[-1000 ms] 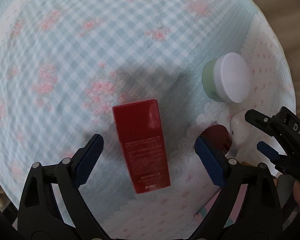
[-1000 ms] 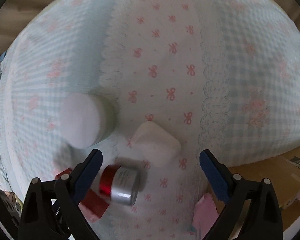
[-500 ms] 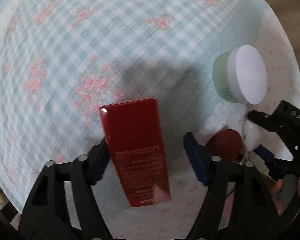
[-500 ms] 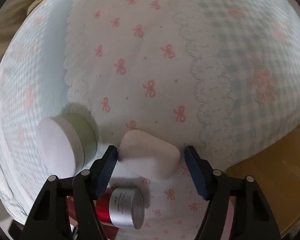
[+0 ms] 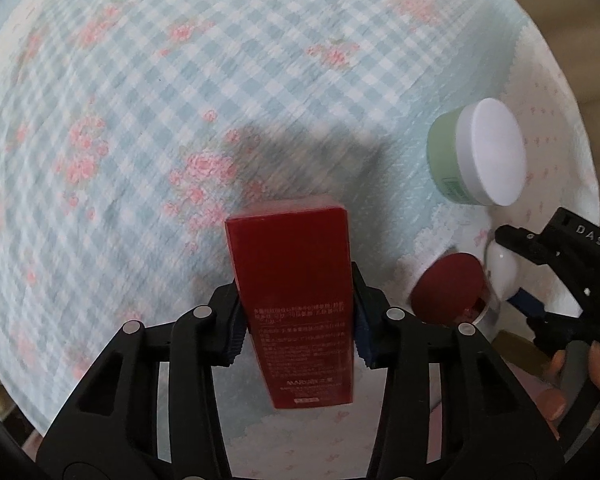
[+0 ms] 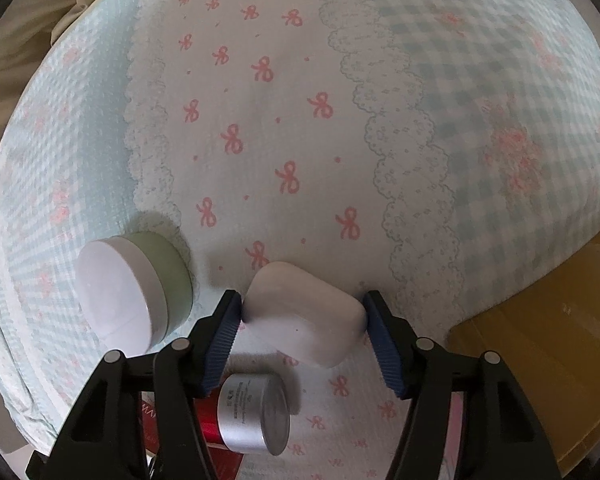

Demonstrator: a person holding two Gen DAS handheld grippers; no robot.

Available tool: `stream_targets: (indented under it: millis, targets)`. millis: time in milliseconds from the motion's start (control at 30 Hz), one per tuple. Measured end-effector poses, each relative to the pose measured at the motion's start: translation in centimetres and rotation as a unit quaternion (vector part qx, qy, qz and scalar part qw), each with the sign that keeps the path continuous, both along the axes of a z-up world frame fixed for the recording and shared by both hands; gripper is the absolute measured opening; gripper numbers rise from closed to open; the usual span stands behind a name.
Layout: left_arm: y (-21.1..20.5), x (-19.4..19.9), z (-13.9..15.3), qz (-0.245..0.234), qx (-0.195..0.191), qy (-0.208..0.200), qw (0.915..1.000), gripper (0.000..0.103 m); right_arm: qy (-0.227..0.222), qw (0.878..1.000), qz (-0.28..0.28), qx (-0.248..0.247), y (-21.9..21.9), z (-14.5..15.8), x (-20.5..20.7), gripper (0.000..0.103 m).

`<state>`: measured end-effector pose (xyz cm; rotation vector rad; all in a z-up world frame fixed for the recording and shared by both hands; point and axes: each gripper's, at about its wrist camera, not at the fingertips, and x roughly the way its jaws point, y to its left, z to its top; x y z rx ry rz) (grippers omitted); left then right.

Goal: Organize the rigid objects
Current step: 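Lift the red box with left tool while right tool carries the eraser toward the box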

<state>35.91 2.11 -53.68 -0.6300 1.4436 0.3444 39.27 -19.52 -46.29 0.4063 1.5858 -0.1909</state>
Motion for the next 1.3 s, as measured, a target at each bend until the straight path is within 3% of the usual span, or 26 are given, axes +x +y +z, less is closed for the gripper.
stream_targets:
  millis: [433, 767, 967, 1300]
  targets:
    - [1.0, -1.6, 7.1, -0.028, 0.017, -0.05, 0.9982, 0.038, -0.037, 0.999, 0.005, 0.03, -0.8, 4.9, -1.3, 0.058]
    - [1.8, -3.3, 15.2, -0.058, 0.041, -0.106, 0.9919, 0.038, -0.098, 0.994, -0.005, 0.056, -2.1, 13.1, -3.5, 0.058]
    - [-0.9, -4.4, 21.9, -0.115, 0.056, -0.153, 0.9799, 0.038, -0.13, 0.99, -0.012, 0.059, -3.1, 18.5, -5.8, 0.058]
    - [-9.6, -5.1, 28.5, -0.206, 0.047, -0.211, 0.9544, 0.038, -0.177, 0.983, -0.019, 0.051, -10.7, 26.8, -12.0, 0.058]
